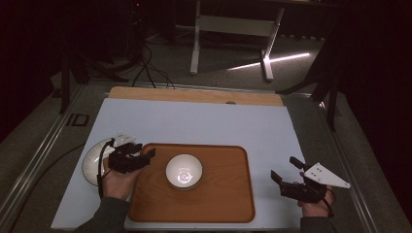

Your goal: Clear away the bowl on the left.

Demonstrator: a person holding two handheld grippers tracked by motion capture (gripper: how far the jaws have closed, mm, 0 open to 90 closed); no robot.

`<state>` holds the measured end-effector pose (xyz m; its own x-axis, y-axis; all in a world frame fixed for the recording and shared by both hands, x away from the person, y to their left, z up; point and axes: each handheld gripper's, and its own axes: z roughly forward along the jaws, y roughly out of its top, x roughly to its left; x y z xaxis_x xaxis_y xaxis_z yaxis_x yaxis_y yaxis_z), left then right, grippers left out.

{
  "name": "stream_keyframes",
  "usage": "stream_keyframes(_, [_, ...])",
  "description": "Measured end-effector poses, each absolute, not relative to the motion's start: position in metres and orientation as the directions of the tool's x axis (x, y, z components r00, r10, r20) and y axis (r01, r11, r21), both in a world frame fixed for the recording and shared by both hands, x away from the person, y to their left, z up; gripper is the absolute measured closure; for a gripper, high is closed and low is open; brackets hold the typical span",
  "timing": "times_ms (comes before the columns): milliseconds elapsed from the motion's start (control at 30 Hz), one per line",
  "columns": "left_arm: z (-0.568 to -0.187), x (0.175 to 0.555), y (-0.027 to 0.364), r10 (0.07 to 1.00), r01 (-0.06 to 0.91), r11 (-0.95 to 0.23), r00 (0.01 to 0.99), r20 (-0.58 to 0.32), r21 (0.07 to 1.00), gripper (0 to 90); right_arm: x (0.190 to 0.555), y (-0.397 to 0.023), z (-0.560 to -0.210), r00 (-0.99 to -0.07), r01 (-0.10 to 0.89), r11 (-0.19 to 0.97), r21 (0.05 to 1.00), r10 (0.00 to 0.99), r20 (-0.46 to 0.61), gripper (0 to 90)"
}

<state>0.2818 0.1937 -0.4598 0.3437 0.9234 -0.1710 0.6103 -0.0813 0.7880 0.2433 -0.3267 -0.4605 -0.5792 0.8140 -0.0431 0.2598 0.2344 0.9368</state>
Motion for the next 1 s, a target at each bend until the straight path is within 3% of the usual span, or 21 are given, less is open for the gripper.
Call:
stream_keyframes(400, [-0.451, 0.269, 0.232, 0.951, 0.557, -0.067, 0.287, -0.116, 0.828, 43.0, 0.244, -0.327, -0.461, -0.579, 0.262, 0.236, 0.936, 0.814, -0.043, 13.9])
stream_keyframes(700, [-0.450, 0.263, 0.251, 0.968, 0.514, -0.128, 0.252, -0.007, 0.848, 42.1, 0.245, -0.327, -0.463, -0.574, 0.269, 0.232, 0.935, 0.818, -0.038, 13.9])
stream_keyframes(1000, [-0.460, 0.258, 0.271, 0.982, 0.516, -0.064, 0.185, -0.039, 0.854, 41.8, 0.248, -0.331, -0.468, -0.553, 0.295, 0.210, 0.932, 0.833, -0.013, 14.1])
